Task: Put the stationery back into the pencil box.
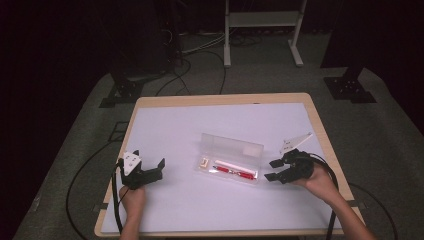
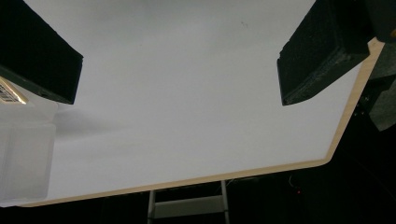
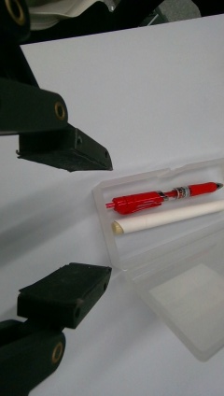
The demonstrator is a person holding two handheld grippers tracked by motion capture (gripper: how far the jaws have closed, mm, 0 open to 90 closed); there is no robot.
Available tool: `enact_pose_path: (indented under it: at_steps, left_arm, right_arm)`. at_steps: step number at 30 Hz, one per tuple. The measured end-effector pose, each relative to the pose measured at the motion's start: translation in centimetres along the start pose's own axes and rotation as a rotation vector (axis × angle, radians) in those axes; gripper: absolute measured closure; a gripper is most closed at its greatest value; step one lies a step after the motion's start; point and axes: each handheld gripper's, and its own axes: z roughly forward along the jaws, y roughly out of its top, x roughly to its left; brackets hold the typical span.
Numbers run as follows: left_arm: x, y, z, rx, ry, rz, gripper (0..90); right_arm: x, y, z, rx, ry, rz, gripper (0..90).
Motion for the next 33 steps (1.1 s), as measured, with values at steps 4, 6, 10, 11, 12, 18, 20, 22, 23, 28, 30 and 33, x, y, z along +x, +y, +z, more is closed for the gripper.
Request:
enact_pose_path:
  at_steps: [4,6,10,11,12,18,20,22,23,28,30,33]
  left_arm:
    - [0.0,0.0,0.0,0.000,-0.001,0.002,0.0]
    - [0.0,0.0,0.0,0.000,0.000,0.002,0.0]
    - [0.0,0.0,0.0,0.000,-0.001,0.004,0.0]
    - [0.0,0.0,0.0,0.000,-0.001,0.004,0.0]
    - [0.0,0.0,0.0,0.000,-0.001,0.004,0.0]
    - [-0.1,0.0,0.0,-0.002,-0.001,0.006,0.0]
    - [-0.1,0.0,0.0,-0.002,-0.001,0.006,0.0]
    - [-0.1,0.0,0.0,-0.002,-0.001,0.006,0.0]
    - [-0.1,0.0,0.0,-0.002,-0.001,0.006,0.0]
    - [-0.1,0.0,0.0,-0.002,-0.001,0.006,0.0]
    - [-0.1,0.0,0.0,-0.001,0.000,0.008,0.0]
    - [-0.1,0.0,0.0,-0.003,0.001,0.008,0.0]
  right_arm:
    - [-0.1,-0.5,-0.1,0.004,-0.003,0.010,40.9]
    - [-0.2,-0.8,-0.2,0.005,-0.006,0.014,40.8]
    - [-0.3,-1.4,-0.4,0.000,-0.010,0.028,40.8]
    - [-0.3,-1.5,-0.4,0.001,-0.012,0.028,40.8]
    - [-0.4,-1.7,-0.4,-0.001,-0.014,0.025,40.8]
    - [-0.5,-2.3,-0.7,-0.004,-0.019,0.046,40.8]
    - [-0.5,-2.6,-0.8,-0.004,-0.019,0.049,40.8]
    - [-0.6,-2.8,-0.8,-0.004,-0.020,0.054,40.8]
    - [-0.6,-3.0,-0.9,-0.004,-0.022,0.054,40.8]
    - [-0.8,-3.8,-1.2,-0.003,-0.028,0.073,40.8]
    - [-0.7,-4.1,-1.3,-0.007,-0.031,0.081,40.8]
    - [-0.6,-4.6,-1.5,-0.006,-0.037,0.084,40.8]
